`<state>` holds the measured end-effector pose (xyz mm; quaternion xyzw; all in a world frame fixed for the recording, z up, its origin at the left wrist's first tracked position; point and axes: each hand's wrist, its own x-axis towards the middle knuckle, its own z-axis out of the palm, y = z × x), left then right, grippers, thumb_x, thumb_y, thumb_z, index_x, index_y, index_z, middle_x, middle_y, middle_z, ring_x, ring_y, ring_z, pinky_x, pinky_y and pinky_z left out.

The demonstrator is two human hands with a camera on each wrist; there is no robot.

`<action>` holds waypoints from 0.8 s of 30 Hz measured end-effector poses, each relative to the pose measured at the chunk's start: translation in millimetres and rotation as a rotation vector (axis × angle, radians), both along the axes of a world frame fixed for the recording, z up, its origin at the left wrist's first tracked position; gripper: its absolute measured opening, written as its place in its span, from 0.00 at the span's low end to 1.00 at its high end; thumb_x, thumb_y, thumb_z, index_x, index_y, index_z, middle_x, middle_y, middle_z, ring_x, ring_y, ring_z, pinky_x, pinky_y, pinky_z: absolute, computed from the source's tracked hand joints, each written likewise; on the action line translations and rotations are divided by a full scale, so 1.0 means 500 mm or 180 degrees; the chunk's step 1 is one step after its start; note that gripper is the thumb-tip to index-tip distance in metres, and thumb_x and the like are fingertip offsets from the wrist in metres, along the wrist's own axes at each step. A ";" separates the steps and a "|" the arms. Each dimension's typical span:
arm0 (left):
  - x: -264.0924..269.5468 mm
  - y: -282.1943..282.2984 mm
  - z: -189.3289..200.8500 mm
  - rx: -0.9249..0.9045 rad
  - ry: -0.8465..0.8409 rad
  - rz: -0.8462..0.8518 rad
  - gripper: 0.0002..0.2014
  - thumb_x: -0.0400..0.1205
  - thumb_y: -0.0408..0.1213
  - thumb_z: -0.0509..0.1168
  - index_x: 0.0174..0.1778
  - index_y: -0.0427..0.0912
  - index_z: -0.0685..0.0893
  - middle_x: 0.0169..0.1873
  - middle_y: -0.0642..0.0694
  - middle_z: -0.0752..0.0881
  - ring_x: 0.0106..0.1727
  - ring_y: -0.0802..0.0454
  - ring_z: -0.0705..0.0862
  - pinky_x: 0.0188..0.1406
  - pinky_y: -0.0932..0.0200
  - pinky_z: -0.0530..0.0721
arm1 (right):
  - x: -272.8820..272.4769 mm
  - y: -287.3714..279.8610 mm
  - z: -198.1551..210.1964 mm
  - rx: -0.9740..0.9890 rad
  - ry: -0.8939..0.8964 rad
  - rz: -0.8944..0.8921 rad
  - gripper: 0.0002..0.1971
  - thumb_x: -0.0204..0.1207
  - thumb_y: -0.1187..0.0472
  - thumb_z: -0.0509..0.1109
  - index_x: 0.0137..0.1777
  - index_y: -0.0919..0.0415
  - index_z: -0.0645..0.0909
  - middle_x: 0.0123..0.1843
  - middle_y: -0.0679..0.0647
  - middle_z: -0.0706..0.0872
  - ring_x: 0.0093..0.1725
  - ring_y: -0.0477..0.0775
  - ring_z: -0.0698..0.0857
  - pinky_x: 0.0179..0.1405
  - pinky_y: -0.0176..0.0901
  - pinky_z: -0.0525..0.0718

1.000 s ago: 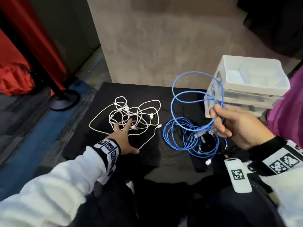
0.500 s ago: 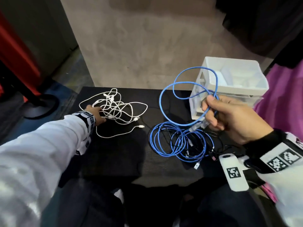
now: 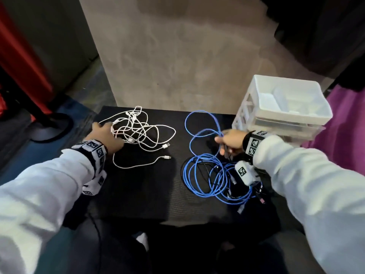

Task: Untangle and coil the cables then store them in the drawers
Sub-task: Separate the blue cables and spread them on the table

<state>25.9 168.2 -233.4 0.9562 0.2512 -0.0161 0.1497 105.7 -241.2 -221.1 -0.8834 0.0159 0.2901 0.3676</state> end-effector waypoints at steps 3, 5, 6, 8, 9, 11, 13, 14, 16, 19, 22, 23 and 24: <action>-0.014 -0.022 0.023 -0.0151 -0.1027 0.0190 0.26 0.78 0.56 0.66 0.72 0.51 0.79 0.72 0.46 0.71 0.65 0.38 0.84 0.69 0.42 0.80 | -0.006 -0.019 -0.029 -0.0261 -0.0097 -0.0242 0.14 0.89 0.56 0.65 0.69 0.60 0.69 0.35 0.58 0.90 0.16 0.49 0.78 0.15 0.33 0.73; -0.022 -0.049 0.029 -0.0310 -0.1244 0.0075 0.24 0.80 0.55 0.67 0.71 0.51 0.81 0.72 0.48 0.72 0.64 0.40 0.84 0.71 0.43 0.80 | -0.014 -0.028 -0.019 -0.0256 -0.0413 -0.0508 0.21 0.88 0.56 0.67 0.77 0.61 0.69 0.40 0.60 0.89 0.20 0.49 0.78 0.16 0.34 0.74; -0.023 -0.063 0.027 -0.0411 -0.1293 -0.0003 0.22 0.80 0.53 0.67 0.69 0.51 0.82 0.71 0.48 0.73 0.62 0.40 0.85 0.70 0.45 0.80 | -0.017 -0.032 -0.012 -0.0278 -0.0504 -0.0642 0.24 0.87 0.55 0.68 0.79 0.62 0.69 0.39 0.59 0.87 0.23 0.51 0.79 0.18 0.37 0.77; -0.029 -0.108 0.027 -0.0636 -0.1422 -0.0217 0.19 0.81 0.49 0.69 0.67 0.49 0.84 0.70 0.46 0.75 0.57 0.41 0.87 0.67 0.49 0.82 | -0.033 -0.039 0.009 -0.0391 -0.0586 -0.0757 0.26 0.87 0.53 0.68 0.80 0.63 0.68 0.38 0.59 0.86 0.27 0.54 0.83 0.25 0.43 0.81; -0.033 -0.137 0.028 -0.0750 -0.1473 -0.0370 0.17 0.81 0.46 0.69 0.66 0.48 0.85 0.70 0.45 0.75 0.54 0.42 0.87 0.66 0.51 0.83 | -0.044 -0.043 0.019 -0.0409 -0.0611 -0.0754 0.26 0.87 0.52 0.67 0.80 0.63 0.68 0.38 0.58 0.86 0.28 0.55 0.85 0.27 0.45 0.84; -0.052 -0.206 0.025 -0.0990 -0.1422 -0.0718 0.15 0.83 0.43 0.70 0.64 0.44 0.87 0.67 0.44 0.80 0.51 0.45 0.87 0.63 0.56 0.82 | -0.070 -0.054 0.040 -0.0372 -0.0813 -0.0688 0.27 0.86 0.49 0.67 0.82 0.58 0.69 0.43 0.55 0.86 0.28 0.56 0.87 0.28 0.46 0.85; -0.083 -0.280 0.006 -0.1269 -0.1180 -0.1002 0.11 0.83 0.43 0.70 0.59 0.44 0.89 0.56 0.46 0.87 0.51 0.49 0.87 0.58 0.62 0.80 | -0.106 -0.072 0.055 -0.0323 -0.1139 -0.0554 0.21 0.85 0.47 0.68 0.76 0.49 0.74 0.45 0.50 0.87 0.27 0.56 0.88 0.25 0.42 0.83; -0.101 -0.319 -0.004 -0.1437 -0.0981 -0.1091 0.11 0.83 0.46 0.70 0.57 0.45 0.89 0.51 0.48 0.89 0.50 0.51 0.87 0.56 0.62 0.80 | -0.127 -0.085 0.060 -0.0254 -0.1257 -0.0505 0.14 0.85 0.47 0.68 0.67 0.48 0.77 0.43 0.48 0.87 0.26 0.55 0.87 0.26 0.40 0.81; -0.136 -0.387 -0.031 -0.1766 -0.0545 -0.1122 0.14 0.82 0.53 0.71 0.57 0.49 0.85 0.45 0.51 0.89 0.49 0.52 0.87 0.55 0.60 0.80 | -0.173 -0.117 0.059 -0.0065 -0.1345 -0.0496 0.09 0.85 0.49 0.68 0.52 0.54 0.83 0.41 0.51 0.90 0.24 0.52 0.86 0.28 0.39 0.81; -0.171 -0.449 -0.073 -0.2190 -0.0166 -0.0986 0.18 0.79 0.55 0.74 0.59 0.55 0.77 0.41 0.51 0.87 0.44 0.53 0.86 0.51 0.59 0.80 | -0.248 -0.167 0.036 0.0023 -0.1347 -0.0353 0.10 0.86 0.53 0.69 0.44 0.56 0.85 0.40 0.56 0.92 0.28 0.51 0.85 0.39 0.45 0.85; -0.171 -0.448 -0.095 -0.2486 -0.0345 -0.0823 0.12 0.76 0.51 0.74 0.51 0.57 0.79 0.37 0.46 0.90 0.37 0.46 0.90 0.49 0.43 0.91 | -0.309 -0.194 -0.005 -0.0322 -0.1422 0.0089 0.05 0.82 0.54 0.73 0.45 0.50 0.86 0.43 0.54 0.87 0.37 0.52 0.85 0.47 0.51 0.85; -0.166 -0.437 -0.094 -0.2562 -0.0414 -0.0712 0.10 0.77 0.49 0.73 0.49 0.55 0.80 0.37 0.44 0.91 0.36 0.45 0.90 0.46 0.38 0.92 | -0.319 -0.200 -0.020 -0.0402 -0.1522 0.0151 0.03 0.81 0.55 0.75 0.45 0.48 0.86 0.45 0.54 0.84 0.38 0.49 0.83 0.50 0.49 0.83; -0.161 -0.428 -0.087 -0.2605 -0.0501 -0.0596 0.06 0.80 0.44 0.72 0.49 0.53 0.81 0.37 0.43 0.90 0.34 0.45 0.89 0.43 0.36 0.92 | -0.328 -0.211 -0.032 -0.0423 -0.1613 0.0143 0.04 0.80 0.56 0.76 0.47 0.45 0.85 0.46 0.53 0.80 0.39 0.47 0.81 0.52 0.46 0.81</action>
